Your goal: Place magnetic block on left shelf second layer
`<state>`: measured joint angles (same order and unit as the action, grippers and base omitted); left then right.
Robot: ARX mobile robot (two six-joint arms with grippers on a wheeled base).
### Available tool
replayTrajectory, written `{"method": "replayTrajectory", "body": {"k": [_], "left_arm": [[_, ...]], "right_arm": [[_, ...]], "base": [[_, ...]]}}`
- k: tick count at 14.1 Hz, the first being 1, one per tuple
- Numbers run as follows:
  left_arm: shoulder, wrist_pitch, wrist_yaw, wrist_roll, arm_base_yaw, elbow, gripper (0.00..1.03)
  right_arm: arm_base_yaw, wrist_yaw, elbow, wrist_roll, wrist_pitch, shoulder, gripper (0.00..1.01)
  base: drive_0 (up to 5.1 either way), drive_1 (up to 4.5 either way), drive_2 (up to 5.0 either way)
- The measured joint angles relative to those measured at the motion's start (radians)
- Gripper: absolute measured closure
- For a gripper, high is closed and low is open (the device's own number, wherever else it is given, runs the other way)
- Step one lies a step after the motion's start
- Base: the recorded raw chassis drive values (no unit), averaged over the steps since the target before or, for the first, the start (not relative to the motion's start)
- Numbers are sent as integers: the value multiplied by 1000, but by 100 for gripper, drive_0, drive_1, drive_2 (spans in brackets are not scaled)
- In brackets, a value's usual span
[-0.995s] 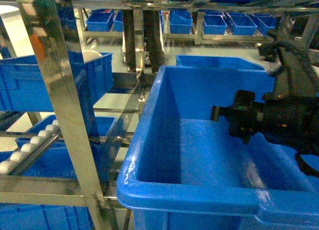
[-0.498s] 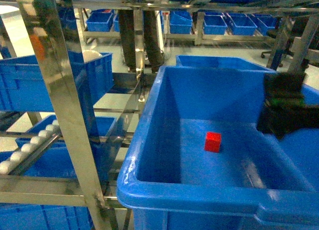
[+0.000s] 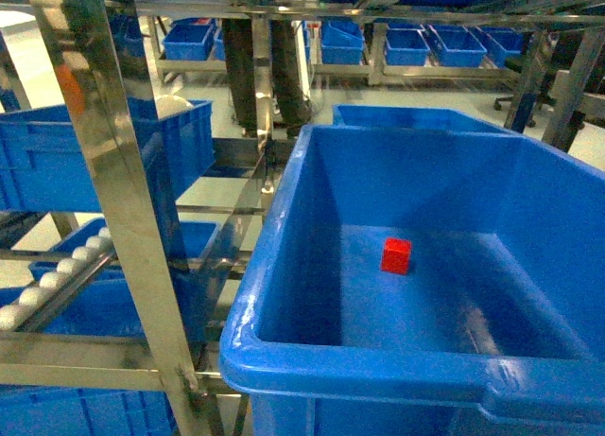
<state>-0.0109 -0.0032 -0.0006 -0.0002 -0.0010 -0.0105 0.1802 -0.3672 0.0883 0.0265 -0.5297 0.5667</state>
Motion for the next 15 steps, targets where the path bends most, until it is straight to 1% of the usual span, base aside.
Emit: {"method": "replayTrajectory", "body": {"k": [1, 2, 3, 4, 5, 6, 7, 9, 10, 11, 15], "left_arm": [[0, 0, 0, 0, 0, 0, 5], [0, 0, 0, 0, 0, 0, 5], [0, 0, 0, 0, 0, 0, 5], [0, 0, 0, 0, 0, 0, 5], [0, 1, 0, 0, 0, 0, 5], [0, -1, 0, 0, 0, 0, 5], [0, 0, 0, 0, 0, 0, 5], [0, 0, 0, 0, 0, 0, 5], [0, 0, 0, 0, 0, 0, 5], [0, 0, 0, 0, 0, 0, 5], [0, 0, 0, 0, 0, 0, 5]], "right_arm": [[2, 3, 6, 1, 6, -24, 3], [-19, 68, 12, -4, 79, -29, 7], [-64, 193, 8, -8, 148, -66, 20], [-110, 289, 0, -11, 164, -107, 33], [-174, 354, -7, -11, 177, -142, 46], [-187, 356, -21, -12, 201, -169, 61], [-182, 367, -34, -12, 217, -192, 74], [-180, 367, -43, -12, 245, -240, 99], [-180, 367, -50, -15, 268, -265, 99], [-180, 367, -76, -15, 247, -283, 99], [-180, 367, -76, -15, 329, -367, 99]], "base": [[0, 0, 0], [0, 0, 0], [0, 0, 0], [0, 0, 0], [0, 0, 0], [0, 0, 0], [0, 0, 0], [0, 0, 0], [0, 0, 0], [0, 0, 0], [0, 0, 0]]}}
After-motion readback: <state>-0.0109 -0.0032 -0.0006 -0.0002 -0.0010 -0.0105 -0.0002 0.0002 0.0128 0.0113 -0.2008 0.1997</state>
